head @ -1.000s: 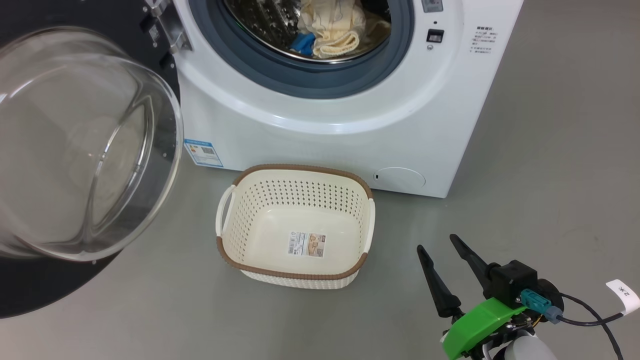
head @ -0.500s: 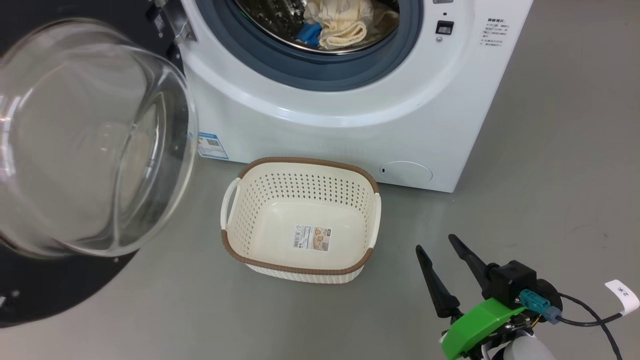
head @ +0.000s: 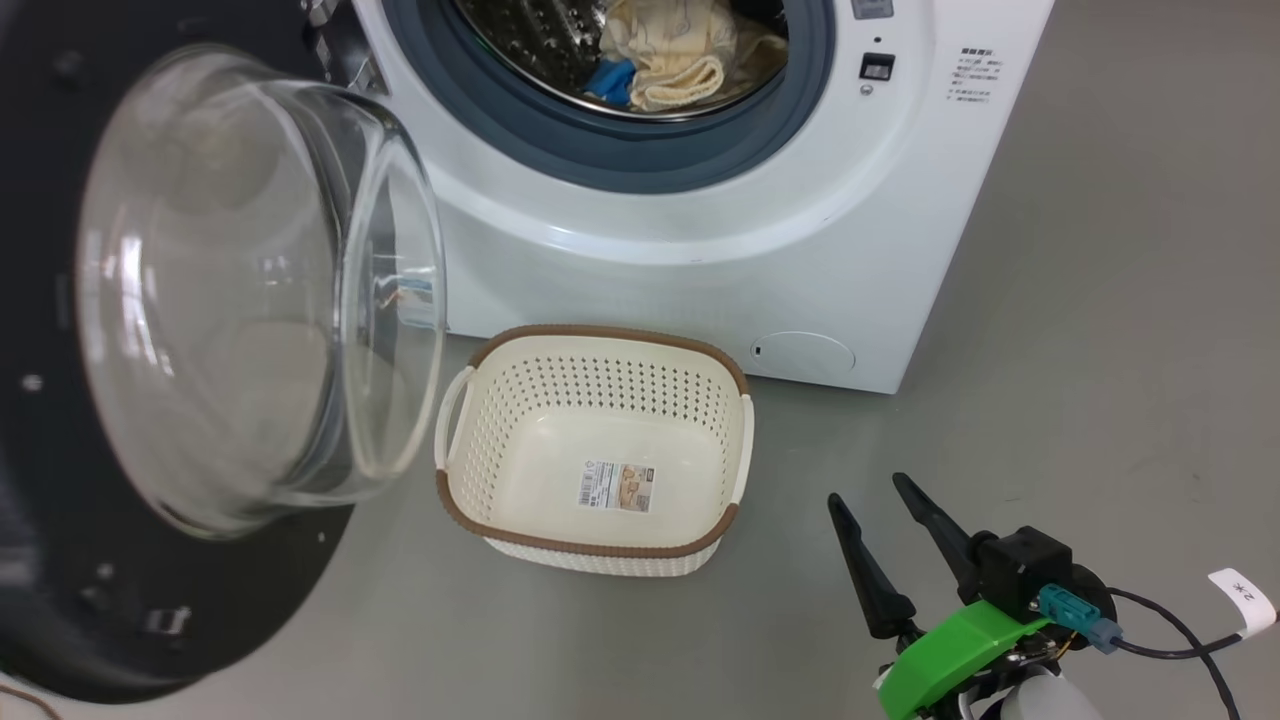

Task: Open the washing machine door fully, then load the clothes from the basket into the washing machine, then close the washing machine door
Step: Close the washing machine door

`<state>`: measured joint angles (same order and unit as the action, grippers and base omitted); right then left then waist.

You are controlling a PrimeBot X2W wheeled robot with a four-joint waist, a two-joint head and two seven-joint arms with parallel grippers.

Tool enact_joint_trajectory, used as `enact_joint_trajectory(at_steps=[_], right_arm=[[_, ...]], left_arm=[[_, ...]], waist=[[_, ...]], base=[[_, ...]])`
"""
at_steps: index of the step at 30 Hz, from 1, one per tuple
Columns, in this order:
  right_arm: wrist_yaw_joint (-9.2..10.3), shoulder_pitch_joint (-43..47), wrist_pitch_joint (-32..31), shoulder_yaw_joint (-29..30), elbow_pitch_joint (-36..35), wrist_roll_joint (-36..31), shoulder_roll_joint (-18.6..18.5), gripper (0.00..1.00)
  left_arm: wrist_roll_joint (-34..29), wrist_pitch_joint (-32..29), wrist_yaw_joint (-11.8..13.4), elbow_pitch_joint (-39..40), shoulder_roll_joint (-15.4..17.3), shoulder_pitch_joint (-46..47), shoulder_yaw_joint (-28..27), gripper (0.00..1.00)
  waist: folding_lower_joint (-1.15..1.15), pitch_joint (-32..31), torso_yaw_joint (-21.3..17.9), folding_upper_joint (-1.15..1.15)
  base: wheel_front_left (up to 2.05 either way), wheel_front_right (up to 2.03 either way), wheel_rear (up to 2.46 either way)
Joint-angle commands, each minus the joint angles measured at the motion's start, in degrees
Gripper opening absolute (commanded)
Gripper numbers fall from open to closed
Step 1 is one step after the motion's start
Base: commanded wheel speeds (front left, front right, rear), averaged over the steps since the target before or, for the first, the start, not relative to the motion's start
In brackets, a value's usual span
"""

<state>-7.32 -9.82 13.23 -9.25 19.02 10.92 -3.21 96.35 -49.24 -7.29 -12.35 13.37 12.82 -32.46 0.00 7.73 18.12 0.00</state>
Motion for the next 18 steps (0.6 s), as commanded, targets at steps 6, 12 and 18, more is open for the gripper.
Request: enact_joint_trajectory(at_steps=[6, 12, 18], right_arm=[[-0.17, -1.88, 1.02, -2.32, -0.34, 1.42, 0.34, 1.0], [-0.17, -2.07, 1.31, -2.73, 0.05, 1.99, 0.34, 1.0], [-0.17, -1.93, 1.55, -2.88, 0.27, 2.35, 0.34, 1.0]], left_arm=[[0.37, -2.68, -0.15, 9.07, -3.58, -4.7, 2.0, 0.0], [-0.65, -1.88, 0.0, 12.54, -7.28, -6.88, 4.48, 0.0], [-0.87, 0.54, -0.09, 15.57, -9.74, -8.16, 8.31, 0.0]], waist=[[0.0, -1.15, -1.62, 0.0], [0.0, -1.34, -3.89, 0.0], [0.0, -1.68, -8.07, 0.0]], base=[[0.0, 0.0, 0.0], [0.0, 0.0, 0.0], [0.0, 0.0, 0.0]])
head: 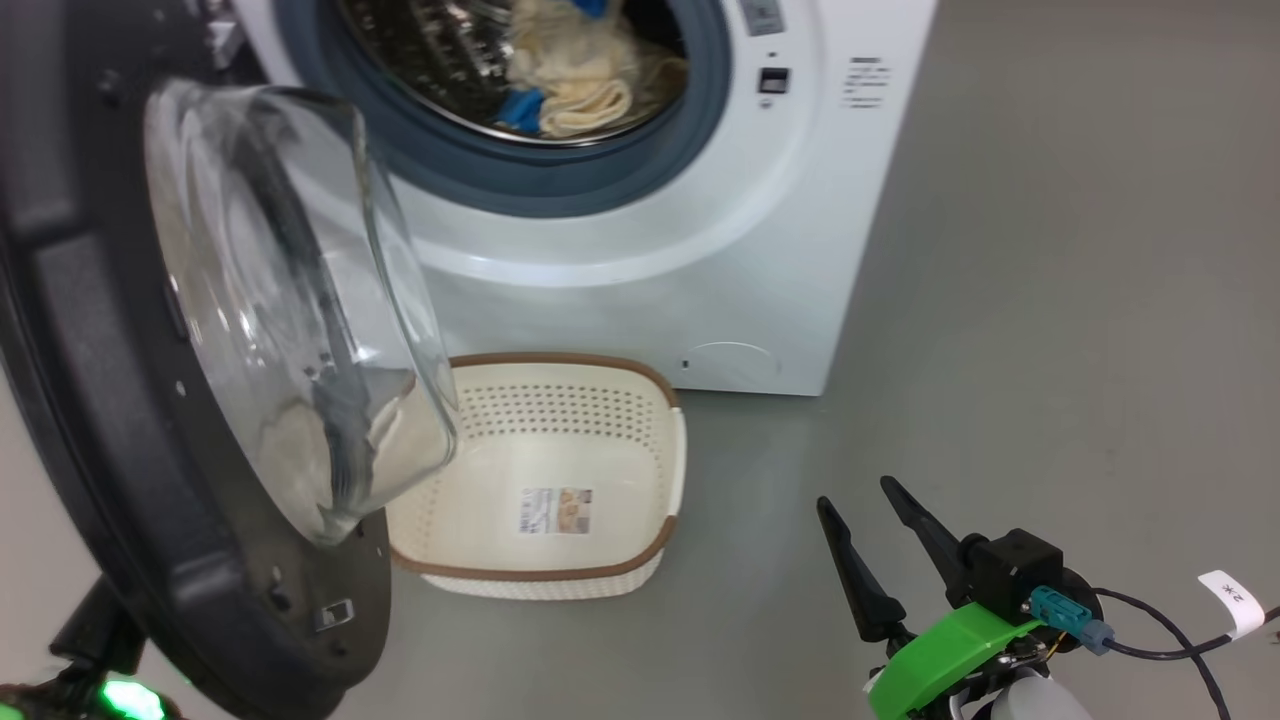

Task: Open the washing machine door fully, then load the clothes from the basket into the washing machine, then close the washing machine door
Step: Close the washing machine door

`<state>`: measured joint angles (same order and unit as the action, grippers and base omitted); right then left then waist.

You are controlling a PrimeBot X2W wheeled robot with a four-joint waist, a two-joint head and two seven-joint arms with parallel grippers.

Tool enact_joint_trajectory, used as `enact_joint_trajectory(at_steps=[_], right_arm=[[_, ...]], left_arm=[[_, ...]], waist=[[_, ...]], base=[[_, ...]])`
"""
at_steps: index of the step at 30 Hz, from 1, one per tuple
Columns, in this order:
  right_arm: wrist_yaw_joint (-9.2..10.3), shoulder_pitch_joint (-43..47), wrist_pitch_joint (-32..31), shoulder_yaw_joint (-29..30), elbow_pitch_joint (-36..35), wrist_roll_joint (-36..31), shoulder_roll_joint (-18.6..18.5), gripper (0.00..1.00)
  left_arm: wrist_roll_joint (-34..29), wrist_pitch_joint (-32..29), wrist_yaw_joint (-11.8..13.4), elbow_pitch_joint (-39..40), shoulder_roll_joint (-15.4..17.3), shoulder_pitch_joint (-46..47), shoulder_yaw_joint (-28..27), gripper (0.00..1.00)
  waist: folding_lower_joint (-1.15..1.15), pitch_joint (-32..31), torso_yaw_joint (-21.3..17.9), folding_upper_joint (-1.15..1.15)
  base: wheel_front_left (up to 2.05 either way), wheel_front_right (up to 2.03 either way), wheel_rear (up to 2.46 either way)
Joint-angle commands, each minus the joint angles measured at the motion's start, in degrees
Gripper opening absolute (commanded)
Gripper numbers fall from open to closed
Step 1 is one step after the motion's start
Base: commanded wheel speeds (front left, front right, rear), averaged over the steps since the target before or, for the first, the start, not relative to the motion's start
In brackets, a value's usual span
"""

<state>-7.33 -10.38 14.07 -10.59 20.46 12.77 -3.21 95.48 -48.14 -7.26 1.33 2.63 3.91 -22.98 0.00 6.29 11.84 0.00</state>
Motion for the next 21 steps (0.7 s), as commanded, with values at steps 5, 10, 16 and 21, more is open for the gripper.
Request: enact_joint_trajectory(at_steps=[5, 10, 16, 21], right_arm=[[-0.16, -0.91, 0.82, -1.29, -1.24, 0.55, 0.34, 1.0], [-0.16, -0.95, 0.87, -1.53, -1.46, 1.22, 0.34, 1.0], [-0.16, -1.38, 0.91, -1.72, -1.71, 1.84, 0.34, 1.0], [-0.16, -1.3, 0.92, -1.28, -2.28, 1.84, 0.34, 1.0]], left_arm=[[1.01, 1.85, -0.18, 3.07, 0.42, 0.59, 2.23, 0.0], [2.15, 5.37, -0.21, 4.14, 0.28, 0.99, 5.99, 0.0], [3.57, 11.86, -0.22, 4.19, 0.26, 2.67, 10.53, 0.0], [2.77, 16.06, -0.22, 3.41, 0.26, 5.31, 12.92, 0.0]], waist=[[0.0, -0.59, -5.53, 0.0], [0.0, -0.47, -9.34, 0.0], [0.0, -0.18, -14.26, 0.0], [0.0, 0.22, -18.01, 0.0]], base=[[0.0, 0.0, 0.0], [0.0, 0.0, 0.0], [0.0, 0.0, 0.0], [0.0, 0.0, 0.0]])
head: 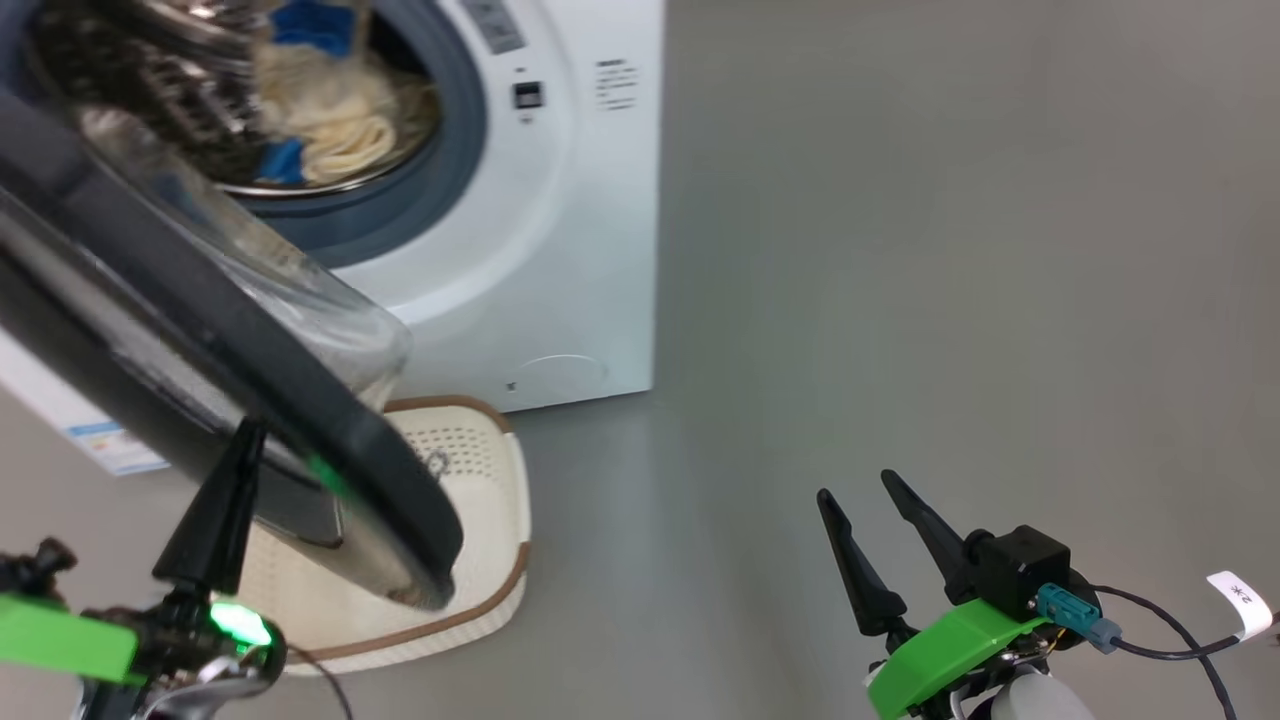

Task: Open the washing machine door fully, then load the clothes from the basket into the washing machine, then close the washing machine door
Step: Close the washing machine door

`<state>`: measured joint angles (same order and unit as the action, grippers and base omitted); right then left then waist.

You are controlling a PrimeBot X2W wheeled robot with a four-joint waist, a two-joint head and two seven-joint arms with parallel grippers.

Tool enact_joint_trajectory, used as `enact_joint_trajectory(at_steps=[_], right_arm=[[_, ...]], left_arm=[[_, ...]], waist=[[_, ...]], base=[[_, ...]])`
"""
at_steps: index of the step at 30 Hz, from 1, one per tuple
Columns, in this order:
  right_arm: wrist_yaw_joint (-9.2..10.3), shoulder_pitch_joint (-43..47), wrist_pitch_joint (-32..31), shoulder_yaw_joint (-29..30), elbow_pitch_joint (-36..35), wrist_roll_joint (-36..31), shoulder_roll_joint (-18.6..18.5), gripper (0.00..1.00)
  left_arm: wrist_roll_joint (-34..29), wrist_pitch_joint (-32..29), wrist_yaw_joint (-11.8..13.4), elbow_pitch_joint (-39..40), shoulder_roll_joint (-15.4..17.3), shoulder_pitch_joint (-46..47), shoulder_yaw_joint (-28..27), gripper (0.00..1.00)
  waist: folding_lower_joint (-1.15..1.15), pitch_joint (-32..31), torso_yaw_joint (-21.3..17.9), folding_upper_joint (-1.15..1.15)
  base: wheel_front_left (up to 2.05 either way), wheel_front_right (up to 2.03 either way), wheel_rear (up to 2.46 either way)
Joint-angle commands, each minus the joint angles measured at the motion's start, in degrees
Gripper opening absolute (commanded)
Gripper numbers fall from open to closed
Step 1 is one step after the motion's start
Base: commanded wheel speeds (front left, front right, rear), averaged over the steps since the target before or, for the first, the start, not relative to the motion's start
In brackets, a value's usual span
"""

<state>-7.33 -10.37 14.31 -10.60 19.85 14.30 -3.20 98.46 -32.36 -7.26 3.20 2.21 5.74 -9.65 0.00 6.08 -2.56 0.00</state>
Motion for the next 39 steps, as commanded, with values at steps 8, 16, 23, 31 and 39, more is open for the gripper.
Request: enact_joint_trajectory(at_steps=[8, 16, 23, 31, 39], right_arm=[[-0.16, -1.27, 0.68, -1.4, -2.4, 0.63, 0.33, 1.0], [-0.16, -1.51, 0.68, -1.5, -2.8, 0.93, 0.33, 1.0], [-0.16, -1.28, 0.69, -0.63, -2.8, 1.07, 0.33, 1.0], [-0.16, -0.89, 0.69, -0.37, -2.52, 1.39, 0.33, 1.0], [-0.16, -0.09, 0.69, -0.16, -2.22, 1.51, 0.33, 1.0]], left_arm=[[-2.31, 4.44, -0.23, -2.91, 0.67, 8.67, 1.04, 0.0], [-4.07, 6.93, -0.23, -8.17, 0.67, 13.8, 0.86, 0.0], [-4.89, 7.98, -0.23, -10.29, 0.67, 14.78, 0.61, 0.0], [-4.9, 9.44, -0.23, -8.99, 0.67, 11.43, 0.34, 0.0], [-4.28, 11.73, -0.23, -5.39, 0.67, 5.27, -0.24, 0.0]], waist=[[0.0, 1.02, -7.76, 0.0], [0.0, 1.64, -8.93, 0.0], [0.0, 0.87, -7.83, 0.0], [0.0, -0.84, -4.08, 0.0], [0.0, -3.12, -0.37, 0.0]], base=[[0.0, 0.0, 0.0], [0.0, 0.0, 0.0], [0.0, 0.0, 0.0], [0.0, 0.0, 0.0], [0.0, 0.0, 0.0]])
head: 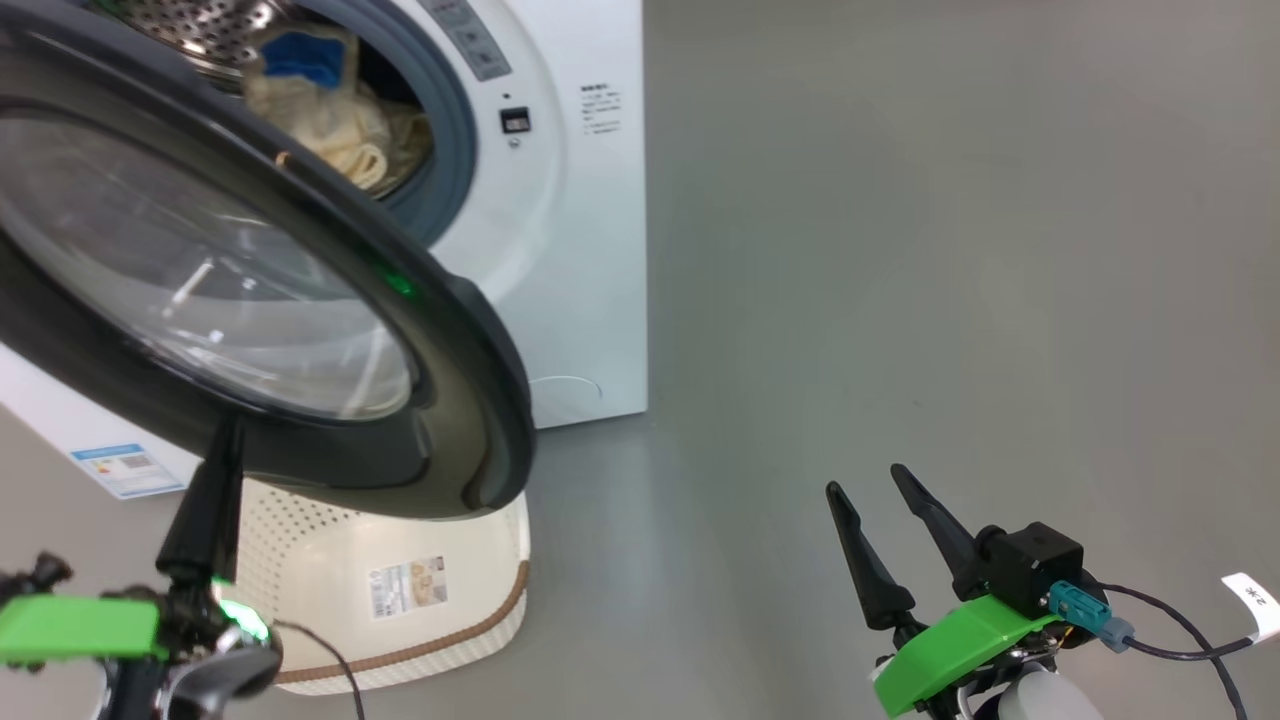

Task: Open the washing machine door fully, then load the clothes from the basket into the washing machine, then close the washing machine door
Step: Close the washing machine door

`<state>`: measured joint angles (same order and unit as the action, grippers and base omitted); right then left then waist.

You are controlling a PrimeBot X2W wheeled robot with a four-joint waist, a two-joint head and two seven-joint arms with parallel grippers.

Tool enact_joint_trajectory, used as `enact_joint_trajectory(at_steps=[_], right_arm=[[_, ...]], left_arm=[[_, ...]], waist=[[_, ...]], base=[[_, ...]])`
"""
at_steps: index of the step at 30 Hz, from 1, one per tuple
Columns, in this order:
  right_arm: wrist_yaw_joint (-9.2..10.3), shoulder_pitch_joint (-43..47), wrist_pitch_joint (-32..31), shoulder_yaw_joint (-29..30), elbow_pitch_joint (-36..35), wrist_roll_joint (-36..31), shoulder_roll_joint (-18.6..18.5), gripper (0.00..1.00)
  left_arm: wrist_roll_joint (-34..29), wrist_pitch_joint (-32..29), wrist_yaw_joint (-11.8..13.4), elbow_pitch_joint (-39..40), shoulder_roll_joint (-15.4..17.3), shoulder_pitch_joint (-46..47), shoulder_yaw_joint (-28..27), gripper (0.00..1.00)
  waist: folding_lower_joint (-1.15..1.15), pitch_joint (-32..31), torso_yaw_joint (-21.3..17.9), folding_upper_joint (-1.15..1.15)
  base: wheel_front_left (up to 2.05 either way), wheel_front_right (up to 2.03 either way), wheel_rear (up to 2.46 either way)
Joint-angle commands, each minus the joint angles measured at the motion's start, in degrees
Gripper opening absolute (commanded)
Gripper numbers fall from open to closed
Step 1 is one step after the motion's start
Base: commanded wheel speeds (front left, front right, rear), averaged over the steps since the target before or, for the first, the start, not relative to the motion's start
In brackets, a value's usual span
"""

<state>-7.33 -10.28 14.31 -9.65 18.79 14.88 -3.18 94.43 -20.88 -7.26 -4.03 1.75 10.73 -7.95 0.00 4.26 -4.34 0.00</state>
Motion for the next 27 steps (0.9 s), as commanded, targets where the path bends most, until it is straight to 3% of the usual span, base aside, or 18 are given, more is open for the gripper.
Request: enact_joint_trajectory(at_steps=[1, 8, 9, 12, 13, 18, 21, 27], right_arm=[[-0.16, -0.09, 0.69, -1.07, -1.15, 0.95, 0.3, 1.0], [-0.16, 0.46, 0.69, -1.24, -1.13, 1.27, 0.3, 1.0], [-0.16, 0.52, 0.69, -1.22, -1.11, 1.31, 0.3, 1.0], [-0.16, 0.77, 0.69, -1.27, -1.06, 1.4, 0.3, 1.0], [-0.16, 0.88, 0.69, -1.31, -1.07, 1.42, 0.3, 1.0], [-0.16, 1.11, 0.69, -1.43, -1.1, 1.93, 0.3, 1.0], [-0.16, 1.11, 0.69, -1.47, -1.16, 1.95, 0.3, 1.0], [-0.16, 1.09, 0.69, -1.82, -1.36, 1.62, 0.3, 1.0]], left_arm=[[-0.26, 0.56, -0.23, 2.16, 1.13, -0.56, -1.94, 0.0], [1.22, 4.69, -0.23, 5.19, 1.13, -6.87, -1.46, 0.0], [1.19, 5.26, -0.23, 5.44, 1.13, -7.63, -1.31, 0.04], [1.35, 7.27, -0.23, 6.24, 1.13, -9.61, -1.26, 0.66], [1.47, 8.0, -0.23, 6.45, 1.13, -10.22, -1.33, 1.0], [-0.48, 11.16, -0.23, 7.52, 1.13, -12.0, -1.59, 1.0], [-7.41, 15.65, -0.23, 9.33, 1.61, -12.5, -1.69, 1.0], [-21.34, 27.42, -0.23, 10.6, 6.91, -13.98, 4.67, 1.0]], waist=[[0.0, -1.53, 1.77, 0.0], [0.0, -2.8, 3.33, 0.0], [0.0, -2.95, 3.48, 0.0], [0.0, -3.46, 3.79, 0.0], [0.0, -3.64, 3.87, 0.0], [0.0, -4.03, 4.2, 0.0], [0.0, -4.14, 4.4, 0.0], [0.0, -4.24, 4.58, 0.0]], base=[[0.0, 0.0, 0.0], [0.0, 0.0, 0.0], [0.0, 0.0, 0.0], [0.0, 0.0, 0.0], [0.0, 0.0, 0.0], [0.0, 0.0, 0.0], [0.0, 0.0, 0.0], [0.0, 0.0, 0.0]])
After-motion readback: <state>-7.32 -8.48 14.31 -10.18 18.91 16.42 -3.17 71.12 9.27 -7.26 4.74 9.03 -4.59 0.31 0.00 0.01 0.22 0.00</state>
